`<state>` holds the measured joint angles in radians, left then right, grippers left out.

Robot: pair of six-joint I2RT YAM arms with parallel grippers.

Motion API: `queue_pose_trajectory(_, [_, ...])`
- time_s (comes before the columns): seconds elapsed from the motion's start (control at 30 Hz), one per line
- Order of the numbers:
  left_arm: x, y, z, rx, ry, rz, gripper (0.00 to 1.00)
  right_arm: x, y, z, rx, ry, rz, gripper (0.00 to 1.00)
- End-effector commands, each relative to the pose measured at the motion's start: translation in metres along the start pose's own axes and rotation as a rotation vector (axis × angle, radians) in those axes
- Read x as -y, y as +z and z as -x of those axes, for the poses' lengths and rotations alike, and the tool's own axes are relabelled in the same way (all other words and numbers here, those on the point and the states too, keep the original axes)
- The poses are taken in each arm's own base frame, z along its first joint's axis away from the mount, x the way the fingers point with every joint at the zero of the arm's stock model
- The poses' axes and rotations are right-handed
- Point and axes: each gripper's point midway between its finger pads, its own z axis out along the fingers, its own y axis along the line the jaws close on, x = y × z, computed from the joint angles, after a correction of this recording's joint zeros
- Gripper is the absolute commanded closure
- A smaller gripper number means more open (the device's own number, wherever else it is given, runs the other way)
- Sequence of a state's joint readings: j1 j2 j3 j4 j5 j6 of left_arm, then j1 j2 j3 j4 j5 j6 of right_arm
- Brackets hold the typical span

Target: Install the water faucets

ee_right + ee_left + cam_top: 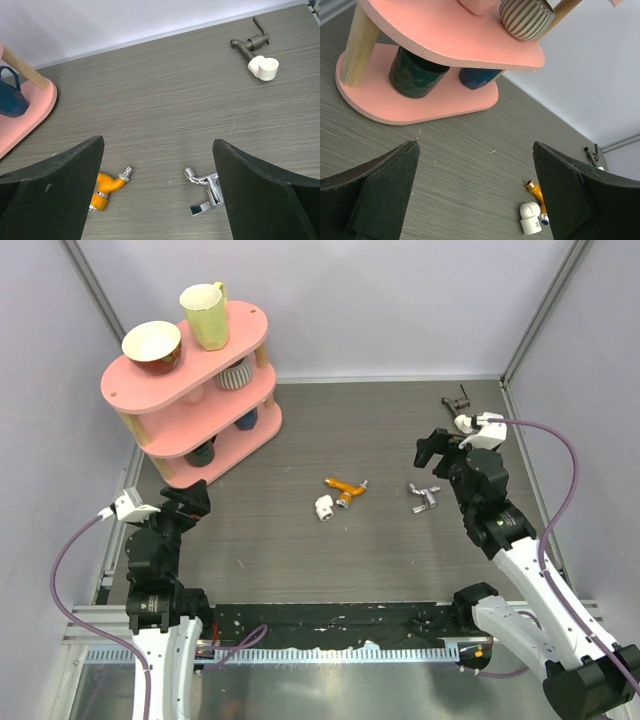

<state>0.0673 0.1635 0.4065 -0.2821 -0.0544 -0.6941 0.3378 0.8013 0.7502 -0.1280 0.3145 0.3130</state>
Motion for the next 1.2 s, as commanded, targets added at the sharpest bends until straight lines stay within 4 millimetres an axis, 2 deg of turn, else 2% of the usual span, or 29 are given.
queue_pose_trajectory(0.0, [0.014,-0.002,0.01,0.013,0.018,-0.053,0.0,-0.021,-0.002,0.03,0.078,-0.003,0.064,0.03])
queue_pose_trajectory(0.1, [0.015,0.001,0.004,-0.013,0.008,-0.056,0.0,-0.025,-0.003,0.025,0.067,-0.007,0.093,0.03])
queue_pose_trajectory(0.27, [0.019,0.002,-0.001,-0.036,0.007,-0.083,0.0,-0.039,-0.003,0.004,0.002,-0.024,0.186,0.03])
queue_pose_trajectory(0.43, [0.022,-0.001,-0.002,-0.051,0.019,-0.096,0.0,-0.059,0.01,-0.017,-0.104,-0.039,0.273,0.02])
queue_pose_trajectory(0.5, [0.023,-0.003,-0.001,-0.058,0.035,-0.101,0.0,-0.068,0.013,-0.019,-0.13,-0.034,0.303,0.02])
queue_pose_trajectory(0.53, [0.025,-0.004,-0.002,-0.065,0.039,-0.109,0.0,-0.068,0.018,-0.028,-0.163,-0.037,0.3,0.02])
queue_pose_trajectory(0.6, [0.028,-0.005,0.001,-0.061,0.059,-0.123,0.0,-0.07,0.023,-0.029,-0.183,-0.037,0.291,0.02])
queue_pose_trajectory(0.63, [0.032,-0.007,0.005,-0.051,0.072,-0.137,0.0,-0.074,0.025,-0.042,-0.241,-0.054,0.316,0.03])
queue_pose_trajectory(0.67, [0.034,-0.008,0.007,-0.045,0.084,-0.145,0.0,-0.076,0.028,-0.046,-0.267,-0.059,0.324,0.03])
queue_pose_trajectory(0.7, [0.036,-0.01,0.008,-0.04,0.119,-0.157,0.0,-0.085,0.029,-0.042,-0.279,-0.064,0.359,0.04])
queue_pose_trajectory(0.73, [0.038,-0.012,0.012,-0.028,0.136,-0.164,0.0,-0.086,0.035,-0.06,-0.358,-0.077,0.362,0.04])
queue_pose_trajectory(0.77, [0.038,-0.013,0.014,-0.023,0.154,-0.165,0.0,-0.089,0.037,-0.065,-0.386,-0.096,0.382,0.06])
queue_pose_trajectory(0.8, [0.039,-0.014,0.013,-0.023,0.186,-0.176,0.0,-0.097,0.041,-0.056,-0.387,-0.098,0.402,0.1])
queue_pose_trajectory(0.83, [0.04,-0.015,0.014,-0.02,0.206,-0.179,0.0,-0.098,0.043,-0.065,-0.44,-0.105,0.401,0.13])
queue_pose_trajectory(0.87, [0.039,-0.016,0.017,-0.011,0.219,-0.173,0.0,-0.096,0.053,-0.08,-0.496,-0.118,0.382,0.15])
queue_pose_trajectory(0.9, [0.042,-0.017,0.014,-0.02,0.229,-0.19,0.0,-0.101,0.062,-0.074,-0.504,-0.125,0.38,0.19])
queue_pose_trajectory(0.93, [0.041,-0.017,0.014,-0.017,0.23,-0.185,0.0,-0.098,0.063,-0.084,-0.566,-0.137,0.365,0.2])
queue_pose_trajectory(0.97, [0.041,-0.017,0.014,-0.011,0.228,-0.187,0.0,-0.097,0.073,-0.106,-0.645,-0.149,0.356,0.2])
queue_pose_trajectory(1.0, [0.043,-0.017,0.013,-0.012,0.223,-0.196,0.0,-0.107,0.08,-0.099,-0.645,-0.171,0.379,0.22])
queue_pose_trajectory(1.03, [0.043,-0.016,0.012,-0.008,0.214,-0.2,0.0,-0.106,0.079,-0.109,-0.703,-0.186,0.373,0.23])
queue_pose_trajectory(1.07, [0.043,-0.015,0.011,-0.009,0.209,-0.203,0.0,-0.103,0.087,-0.129,-0.77,-0.204,0.357,0.24])
queue_pose_trajectory(1.1, [0.043,-0.014,0.01,-0.008,0.209,-0.202,0.0,-0.109,0.088,-0.126,-0.788,-0.24,0.372,0.25])
queue_pose_trajectory(1.17, [0.045,-0.014,0.009,-0.011,0.211,-0.211,0.0,-0.111,0.091,-0.139,-0.846,-0.29,0.371,0.27])
